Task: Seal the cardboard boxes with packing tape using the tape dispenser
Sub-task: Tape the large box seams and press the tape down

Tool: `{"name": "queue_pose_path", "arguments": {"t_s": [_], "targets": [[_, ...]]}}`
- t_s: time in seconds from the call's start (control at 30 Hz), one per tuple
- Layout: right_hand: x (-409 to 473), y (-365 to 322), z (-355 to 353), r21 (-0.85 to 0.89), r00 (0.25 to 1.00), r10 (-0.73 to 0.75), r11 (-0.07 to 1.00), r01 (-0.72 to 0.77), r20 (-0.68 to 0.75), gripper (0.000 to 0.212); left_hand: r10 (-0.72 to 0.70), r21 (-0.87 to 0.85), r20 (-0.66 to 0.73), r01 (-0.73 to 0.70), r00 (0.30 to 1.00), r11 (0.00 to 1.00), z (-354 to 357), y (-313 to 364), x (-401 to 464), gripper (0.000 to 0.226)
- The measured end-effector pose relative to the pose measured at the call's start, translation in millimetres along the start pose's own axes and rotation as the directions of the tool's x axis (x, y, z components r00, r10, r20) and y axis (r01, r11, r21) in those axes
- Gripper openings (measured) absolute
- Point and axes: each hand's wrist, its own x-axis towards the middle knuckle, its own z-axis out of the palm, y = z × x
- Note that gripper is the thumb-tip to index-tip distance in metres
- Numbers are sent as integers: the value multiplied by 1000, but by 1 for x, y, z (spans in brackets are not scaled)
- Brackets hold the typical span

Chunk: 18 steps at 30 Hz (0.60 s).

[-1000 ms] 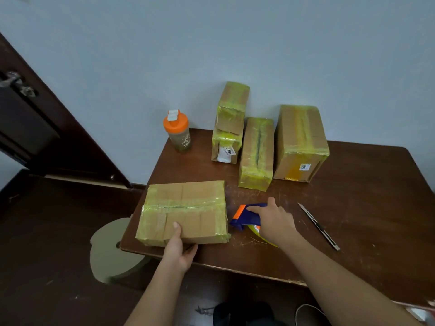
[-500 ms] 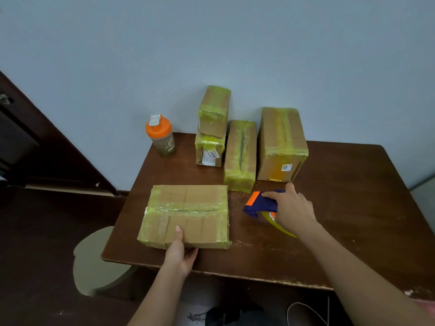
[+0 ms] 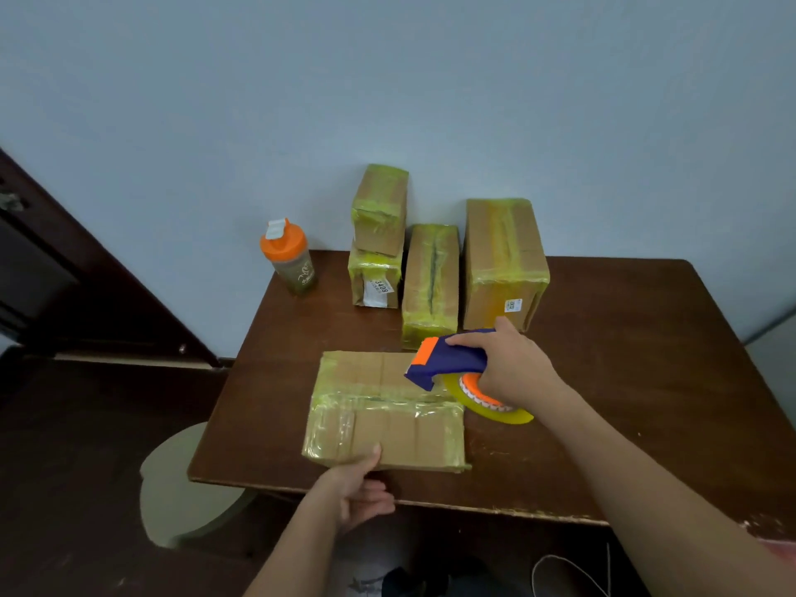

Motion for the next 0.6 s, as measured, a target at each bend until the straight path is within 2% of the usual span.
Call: {"name": "queue_pose_path", "arguments": {"t_s": [0.07,0.1,0.23,0.4,0.6], "targets": [[2,-9,3,13,999,-42,999,42,29,62,35,90,-39,-32,999,995,-8,7,-4,52],[4,-14,5,23,997,-65,998,64,41,62,64,68,-58,-60,996,996,-11,13,-7,43],[9,-33,10,60,980,-182,982,177,86,62,241,-225,-74,-252,968,941,-15,39,-11,35],[11,-50,13,120,941,-316,946,301,125,65,246,-311,63,-215,967,926,-15,50,-22,50],[9,-54,15,98,916,-381,923,371,123,67,248,-393,107,-188,963,900,-21,58,-24,36]]}}
